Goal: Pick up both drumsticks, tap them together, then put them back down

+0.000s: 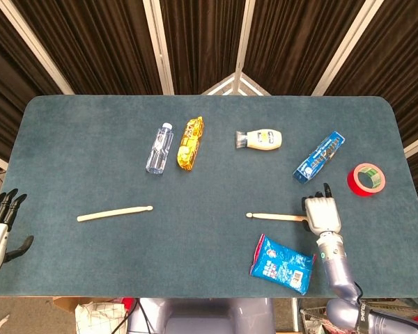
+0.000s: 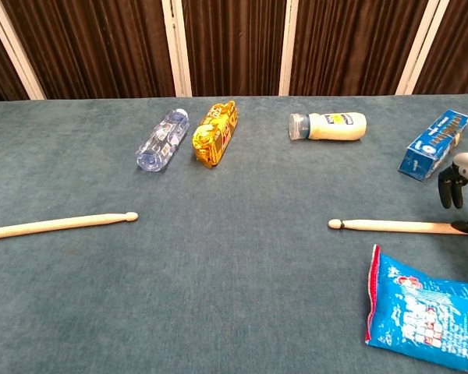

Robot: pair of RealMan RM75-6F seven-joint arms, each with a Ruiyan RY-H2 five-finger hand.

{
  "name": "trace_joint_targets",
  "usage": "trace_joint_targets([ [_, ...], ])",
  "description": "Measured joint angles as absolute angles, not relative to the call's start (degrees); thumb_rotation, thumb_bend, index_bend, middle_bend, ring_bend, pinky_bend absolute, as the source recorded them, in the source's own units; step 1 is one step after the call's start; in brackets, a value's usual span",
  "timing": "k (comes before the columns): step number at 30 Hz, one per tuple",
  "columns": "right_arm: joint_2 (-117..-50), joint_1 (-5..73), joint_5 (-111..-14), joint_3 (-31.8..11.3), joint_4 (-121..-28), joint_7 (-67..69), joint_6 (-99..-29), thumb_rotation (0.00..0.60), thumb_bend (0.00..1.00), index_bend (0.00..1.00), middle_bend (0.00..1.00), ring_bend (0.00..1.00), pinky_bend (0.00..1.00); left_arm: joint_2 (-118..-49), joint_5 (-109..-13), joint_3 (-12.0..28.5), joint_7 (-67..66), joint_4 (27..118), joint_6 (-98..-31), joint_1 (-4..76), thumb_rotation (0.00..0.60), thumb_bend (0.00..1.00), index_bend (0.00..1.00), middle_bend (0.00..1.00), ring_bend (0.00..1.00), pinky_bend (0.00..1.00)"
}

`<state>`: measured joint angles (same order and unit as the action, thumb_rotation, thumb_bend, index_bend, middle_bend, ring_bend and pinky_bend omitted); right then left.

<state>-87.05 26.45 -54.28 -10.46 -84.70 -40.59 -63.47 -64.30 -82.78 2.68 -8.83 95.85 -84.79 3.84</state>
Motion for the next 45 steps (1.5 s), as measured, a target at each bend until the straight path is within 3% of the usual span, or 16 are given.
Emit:
trace_joint_targets([
  [45,-90.74,28.67,-53.35,-7.14,-80.20,-41.22,-64.41,0.600,0.36,0.51,0.54,0.33,0.00,-64.57,-81.72,2.32,-10.62,96.08,-83.37,4.46,0.600,0.40,0.09,0.00,0.00,0.00],
])
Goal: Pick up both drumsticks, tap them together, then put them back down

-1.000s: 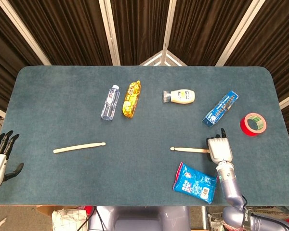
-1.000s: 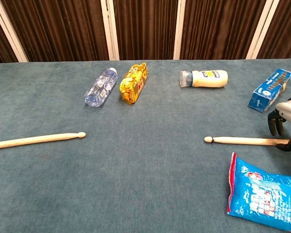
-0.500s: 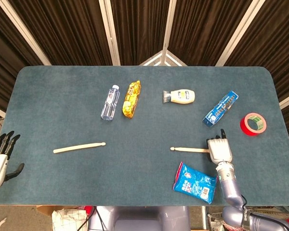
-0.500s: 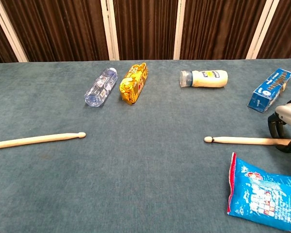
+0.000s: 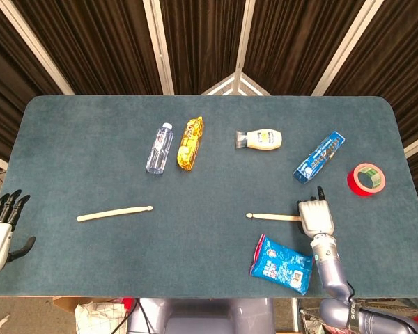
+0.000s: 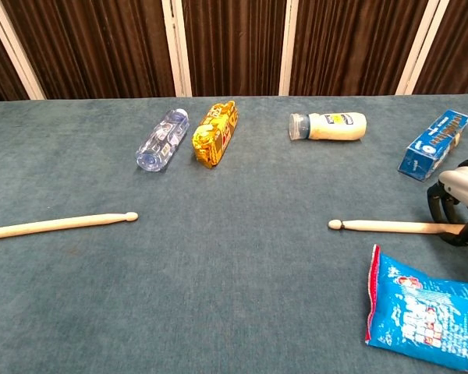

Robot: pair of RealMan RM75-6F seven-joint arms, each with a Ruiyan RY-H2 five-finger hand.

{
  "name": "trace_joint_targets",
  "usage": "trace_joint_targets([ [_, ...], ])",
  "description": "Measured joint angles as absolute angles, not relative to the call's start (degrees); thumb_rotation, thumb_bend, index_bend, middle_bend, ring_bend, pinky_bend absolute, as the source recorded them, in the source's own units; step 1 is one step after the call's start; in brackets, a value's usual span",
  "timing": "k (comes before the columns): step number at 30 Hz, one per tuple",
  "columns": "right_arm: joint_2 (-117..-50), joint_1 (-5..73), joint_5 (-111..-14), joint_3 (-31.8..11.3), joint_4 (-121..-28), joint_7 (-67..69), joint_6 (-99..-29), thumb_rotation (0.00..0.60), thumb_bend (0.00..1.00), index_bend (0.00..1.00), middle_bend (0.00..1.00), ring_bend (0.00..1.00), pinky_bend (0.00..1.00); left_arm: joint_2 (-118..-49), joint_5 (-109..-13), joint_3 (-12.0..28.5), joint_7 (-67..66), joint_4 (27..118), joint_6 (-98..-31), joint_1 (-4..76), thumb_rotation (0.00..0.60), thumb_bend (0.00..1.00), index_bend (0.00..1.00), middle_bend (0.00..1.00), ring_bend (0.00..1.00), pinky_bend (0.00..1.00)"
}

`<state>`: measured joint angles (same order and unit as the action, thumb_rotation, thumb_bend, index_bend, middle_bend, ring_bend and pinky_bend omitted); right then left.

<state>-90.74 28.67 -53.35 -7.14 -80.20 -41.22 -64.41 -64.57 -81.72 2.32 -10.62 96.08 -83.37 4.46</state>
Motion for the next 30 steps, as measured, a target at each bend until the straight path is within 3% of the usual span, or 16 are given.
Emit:
trace_joint_targets([
  [17,-90.86,29.06,-52.98,-6.78,-79.35,-41.46,-64.09,0.600,0.36,0.53,0.55,0.34,0.00,-64.75,-81.64,2.12,-11.45,96.31,-83.19,4.57,0.600,0.40,0.09,0.00,0.00,0.00],
  [30,-90.94,29.36,-52.97,-6.26,-79.63,-41.51,-63.54,0.600,0.40,0.61,0.57,0.37,0.00,-64.45,-81.75,2.04,-11.03,96.47,-83.40,4.46,0.600,0.40,0.09,0.00,0.00,0.00],
])
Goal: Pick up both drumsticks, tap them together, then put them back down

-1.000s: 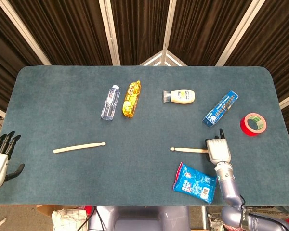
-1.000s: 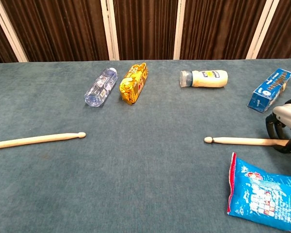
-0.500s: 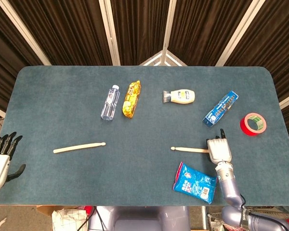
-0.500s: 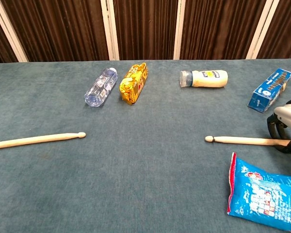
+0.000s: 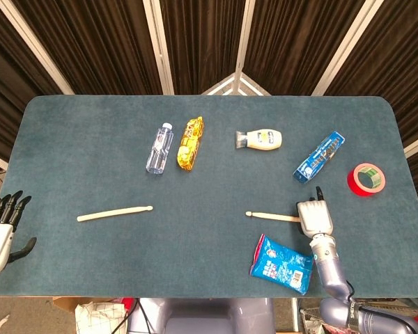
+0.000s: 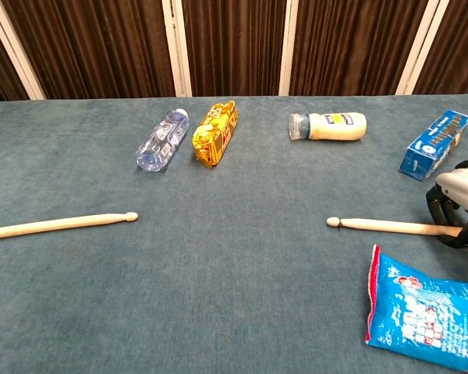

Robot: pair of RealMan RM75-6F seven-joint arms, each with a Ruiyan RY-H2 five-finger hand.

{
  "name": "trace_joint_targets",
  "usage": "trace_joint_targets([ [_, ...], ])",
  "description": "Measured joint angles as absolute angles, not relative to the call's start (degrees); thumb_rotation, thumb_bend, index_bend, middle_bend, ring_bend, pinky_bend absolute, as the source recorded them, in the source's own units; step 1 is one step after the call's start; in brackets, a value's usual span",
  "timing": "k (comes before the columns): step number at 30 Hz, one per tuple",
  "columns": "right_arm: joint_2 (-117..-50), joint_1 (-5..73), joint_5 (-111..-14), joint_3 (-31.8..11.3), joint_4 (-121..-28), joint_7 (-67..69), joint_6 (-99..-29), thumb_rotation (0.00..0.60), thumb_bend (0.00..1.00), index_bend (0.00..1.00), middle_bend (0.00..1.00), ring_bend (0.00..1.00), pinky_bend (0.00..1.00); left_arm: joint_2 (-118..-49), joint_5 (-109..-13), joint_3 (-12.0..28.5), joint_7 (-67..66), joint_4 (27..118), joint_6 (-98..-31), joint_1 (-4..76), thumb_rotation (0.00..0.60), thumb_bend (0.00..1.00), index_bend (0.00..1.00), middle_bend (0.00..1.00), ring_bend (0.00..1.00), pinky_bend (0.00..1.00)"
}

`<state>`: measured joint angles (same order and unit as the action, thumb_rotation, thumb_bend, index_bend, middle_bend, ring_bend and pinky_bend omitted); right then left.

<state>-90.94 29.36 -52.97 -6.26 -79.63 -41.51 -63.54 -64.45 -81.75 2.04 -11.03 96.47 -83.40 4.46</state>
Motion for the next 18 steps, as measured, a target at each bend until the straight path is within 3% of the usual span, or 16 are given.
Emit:
trace_joint_targets([
  [18,-88.66,29.82,-55.99,-5.52,-81.34,-38.74,-62.20,0.600,0.45,0.64,0.59,0.38,0.00,-64.44,-81.56,1.98,-11.14,96.53,-83.05,4.59,0.600,0.40,0.09,0.00,0.00,0.00],
])
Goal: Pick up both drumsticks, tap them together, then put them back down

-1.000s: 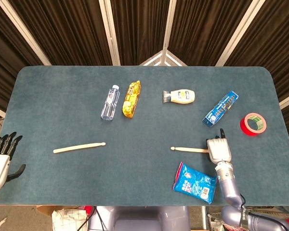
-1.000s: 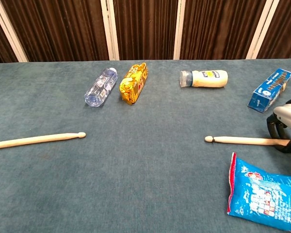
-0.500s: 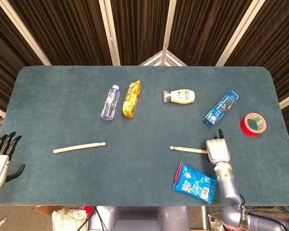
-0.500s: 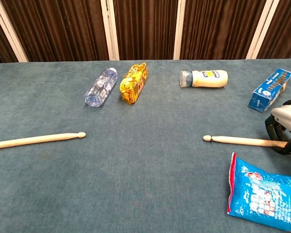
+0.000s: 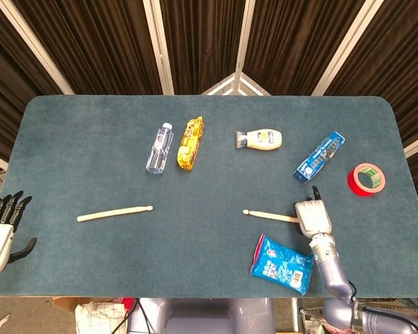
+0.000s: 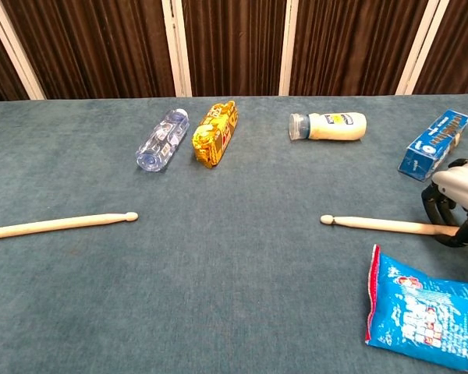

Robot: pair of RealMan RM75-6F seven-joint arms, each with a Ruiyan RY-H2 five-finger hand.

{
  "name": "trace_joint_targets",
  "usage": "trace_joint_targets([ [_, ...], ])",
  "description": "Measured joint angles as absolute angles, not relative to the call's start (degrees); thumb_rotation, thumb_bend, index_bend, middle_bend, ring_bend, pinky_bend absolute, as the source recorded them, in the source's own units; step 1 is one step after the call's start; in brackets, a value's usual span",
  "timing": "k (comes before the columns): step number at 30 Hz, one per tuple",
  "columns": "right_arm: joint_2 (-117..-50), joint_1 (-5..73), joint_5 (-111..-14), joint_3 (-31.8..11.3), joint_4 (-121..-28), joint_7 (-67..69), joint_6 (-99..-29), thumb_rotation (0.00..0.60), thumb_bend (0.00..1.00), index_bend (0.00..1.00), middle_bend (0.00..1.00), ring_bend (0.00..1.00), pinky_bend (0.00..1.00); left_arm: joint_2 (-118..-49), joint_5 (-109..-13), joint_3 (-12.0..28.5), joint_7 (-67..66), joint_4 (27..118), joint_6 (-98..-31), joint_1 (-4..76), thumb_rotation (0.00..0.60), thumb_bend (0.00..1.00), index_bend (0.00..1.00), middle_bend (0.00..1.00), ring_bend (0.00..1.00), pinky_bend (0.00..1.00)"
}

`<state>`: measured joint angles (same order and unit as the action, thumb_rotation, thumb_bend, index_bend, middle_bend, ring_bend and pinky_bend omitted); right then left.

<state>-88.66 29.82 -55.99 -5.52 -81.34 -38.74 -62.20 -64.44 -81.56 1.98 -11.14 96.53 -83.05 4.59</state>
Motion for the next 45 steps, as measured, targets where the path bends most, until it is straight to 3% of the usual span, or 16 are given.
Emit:
trace_joint_targets([
  [17,-83.63,29.66,-68.52,-5.10,-81.87,-17.18,-59.73,0.600,0.45,0.65,0.60,0.40,0.00,-65.12,-80.58,2.87,-10.32,94.15,-81.26,5.97,0.600,0.40,0.09,0.01,0.00,0.00],
  [25,-77.66,29.72,-74.52,-7.53,-85.61,-6.20,-60.78,0.600,0.45,0.65,0.60,0.40,0.00,-66.60,-77.62,4.61,-12.17,92.66,-78.42,8.12,0.600,0.37,0.13,0.12,0.00,0.00],
  [36,-72.59,32.28,-75.46,-11.03,-93.46,-7.82,-60.96,0.600,0.45,0.65,0.60,0.40,0.00,-66.57,-63.50,6.94,-22.84,95.40,-67.25,13.83,0.600,0.37,0.19,0.24,0.00,0.01],
  [45,-71.77,32.84,-75.11,-11.39,-96.13,-9.95,-61.44,0.600,0.45,0.65,0.60,0.40,0.00,-73.54,-55.91,8.47,-28.35,90.28,-60.61,20.56,0.600,0.37,0.30,0.35,0.07,0.05],
])
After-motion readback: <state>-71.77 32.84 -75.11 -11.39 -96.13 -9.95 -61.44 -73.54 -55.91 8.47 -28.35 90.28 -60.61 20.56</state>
